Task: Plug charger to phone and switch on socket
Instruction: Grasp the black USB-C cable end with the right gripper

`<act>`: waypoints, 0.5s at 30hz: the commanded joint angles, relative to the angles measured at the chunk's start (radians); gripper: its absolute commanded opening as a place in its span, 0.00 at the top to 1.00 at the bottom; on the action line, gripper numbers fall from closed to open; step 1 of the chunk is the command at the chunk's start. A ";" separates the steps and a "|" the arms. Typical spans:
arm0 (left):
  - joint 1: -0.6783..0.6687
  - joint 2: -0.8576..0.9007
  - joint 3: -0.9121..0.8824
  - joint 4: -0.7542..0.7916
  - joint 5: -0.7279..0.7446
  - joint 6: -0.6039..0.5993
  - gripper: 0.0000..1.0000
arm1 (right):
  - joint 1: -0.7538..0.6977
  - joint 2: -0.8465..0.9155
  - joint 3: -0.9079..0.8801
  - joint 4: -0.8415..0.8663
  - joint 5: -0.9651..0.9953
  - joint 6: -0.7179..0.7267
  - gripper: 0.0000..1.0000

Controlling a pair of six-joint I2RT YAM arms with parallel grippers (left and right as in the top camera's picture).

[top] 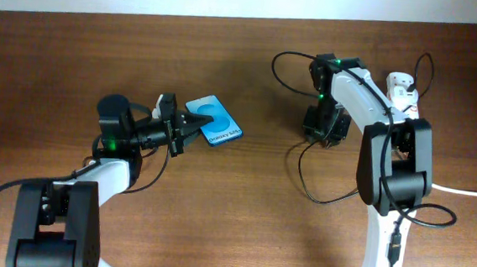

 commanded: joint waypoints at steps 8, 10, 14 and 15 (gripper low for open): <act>-0.001 -0.003 0.003 0.007 0.026 0.020 1.00 | 0.013 -0.034 -0.006 0.042 0.032 0.065 0.57; -0.001 -0.003 0.003 0.007 0.026 0.020 1.00 | 0.024 -0.034 -0.006 0.015 -0.031 0.066 0.57; -0.001 -0.003 0.003 0.007 0.026 0.020 1.00 | 0.066 -0.034 -0.006 -0.010 -0.041 0.151 0.57; -0.001 -0.003 0.003 0.007 0.026 0.020 1.00 | 0.075 -0.034 -0.006 -0.010 -0.032 0.173 0.57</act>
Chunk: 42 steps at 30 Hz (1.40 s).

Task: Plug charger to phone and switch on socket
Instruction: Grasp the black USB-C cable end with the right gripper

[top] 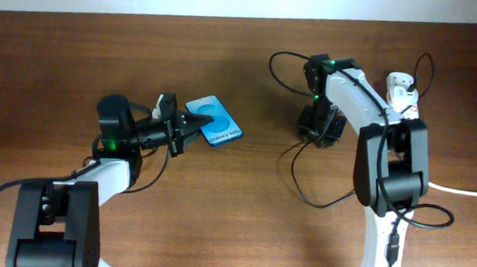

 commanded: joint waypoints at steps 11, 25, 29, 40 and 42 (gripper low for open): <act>-0.001 -0.003 0.003 0.007 0.023 0.020 1.00 | 0.033 -0.032 -0.005 -0.012 -0.088 0.079 0.44; -0.001 -0.003 0.003 0.007 0.023 0.020 1.00 | 0.033 -0.032 -0.005 0.009 -0.113 0.068 0.67; -0.001 -0.003 0.003 0.007 0.023 0.020 1.00 | 0.032 -0.032 -0.005 0.031 -0.089 0.068 0.77; -0.001 -0.003 0.003 0.007 0.041 0.062 1.00 | 0.032 -0.117 0.072 -0.049 -0.167 -0.146 0.96; 0.000 -0.003 0.003 0.007 0.037 0.074 1.00 | 0.032 -0.237 0.077 -0.095 -0.282 -0.293 0.96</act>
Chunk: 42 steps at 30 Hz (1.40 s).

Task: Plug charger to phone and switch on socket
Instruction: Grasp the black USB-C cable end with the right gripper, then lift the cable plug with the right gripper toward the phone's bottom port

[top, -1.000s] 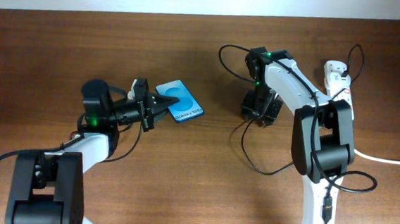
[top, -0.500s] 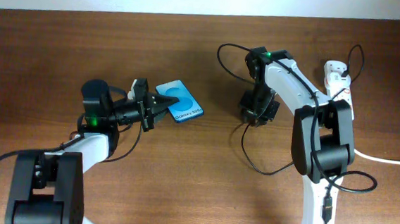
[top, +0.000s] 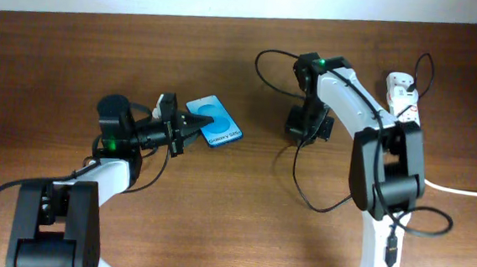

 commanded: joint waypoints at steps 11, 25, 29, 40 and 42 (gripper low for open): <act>0.003 0.024 0.130 0.008 0.066 0.211 1.00 | -0.002 -0.626 0.044 -0.363 -0.383 -0.572 0.96; -0.136 0.130 0.399 0.006 0.087 0.292 1.00 | 0.166 -0.835 -0.308 -0.047 -0.393 -0.374 0.96; -0.136 0.132 0.399 0.026 0.097 0.293 1.00 | 0.249 -0.818 -0.308 0.076 -0.282 -0.246 0.96; -0.136 0.132 0.399 0.079 0.137 0.288 1.00 | 0.292 -0.729 -0.308 0.186 -0.289 -0.163 0.96; -0.136 0.132 0.399 0.079 0.138 0.289 1.00 | 0.292 -0.725 -0.308 0.186 -0.289 -0.157 0.96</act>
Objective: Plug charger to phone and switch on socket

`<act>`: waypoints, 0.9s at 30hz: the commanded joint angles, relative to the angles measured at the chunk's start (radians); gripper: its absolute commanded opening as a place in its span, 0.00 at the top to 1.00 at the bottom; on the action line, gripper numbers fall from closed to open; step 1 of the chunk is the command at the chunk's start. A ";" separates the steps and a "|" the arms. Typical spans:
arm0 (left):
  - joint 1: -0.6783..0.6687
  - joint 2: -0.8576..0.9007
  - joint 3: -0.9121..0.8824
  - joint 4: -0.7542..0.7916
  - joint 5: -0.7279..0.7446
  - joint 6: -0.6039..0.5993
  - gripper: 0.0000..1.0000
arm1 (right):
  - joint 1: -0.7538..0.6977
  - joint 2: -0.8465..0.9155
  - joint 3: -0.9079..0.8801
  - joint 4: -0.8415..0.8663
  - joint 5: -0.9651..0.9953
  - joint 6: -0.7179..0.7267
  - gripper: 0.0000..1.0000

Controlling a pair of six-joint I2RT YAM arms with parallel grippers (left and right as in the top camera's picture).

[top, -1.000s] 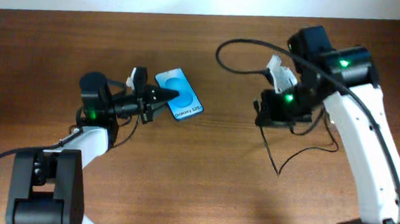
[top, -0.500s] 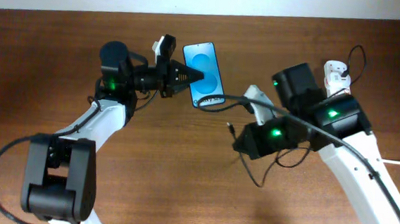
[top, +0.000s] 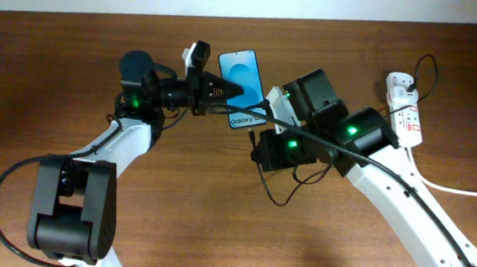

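The blue phone [top: 242, 76] lies tilted at the table's upper middle, its "Galaxy" end toward the front. My left gripper [top: 223, 91] reaches in from the left and is shut on the phone's left edge. My right gripper [top: 258, 138] sits just below the phone's lower end, shut on the charger plug, which is mostly hidden under the wrist. The black charger cable [top: 273, 191] loops down from it. The white socket strip [top: 404, 107] lies at the far right.
A thin black cable [top: 426, 69] arcs by the socket strip, and a white cord [top: 470, 192] leaves toward the right edge. The right arm [top: 403, 191] slants across the right half of the table.
The left gripper and phone have moved up and right, and the phone has turned. The right gripper has moved left and forward with the cable, to the phone's lower end.
At first the left gripper held the phone at centre left while the right gripper hovered with the cable near the socket side. Over the following moments the right gripper shifted leftward. Now both meet at the upper middle, plug end by the phone's base.
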 commanded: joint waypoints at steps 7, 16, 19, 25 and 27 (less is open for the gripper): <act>0.001 -0.005 0.021 0.012 0.018 -0.005 1.00 | 0.010 0.005 -0.002 0.010 0.010 0.058 0.96; 0.001 -0.005 0.021 0.012 0.018 -0.079 1.00 | 0.010 0.005 -0.002 0.011 0.010 0.077 0.96; 0.001 -0.005 0.021 0.012 0.018 -0.078 1.00 | 0.010 0.005 -0.002 0.011 0.010 0.077 0.96; 0.001 -0.005 0.021 0.012 0.018 -0.078 1.00 | 0.010 0.005 -0.002 0.015 0.010 0.077 0.96; 0.001 -0.005 0.021 0.012 0.018 -0.078 1.00 | 0.010 0.005 -0.002 0.022 0.010 0.077 0.96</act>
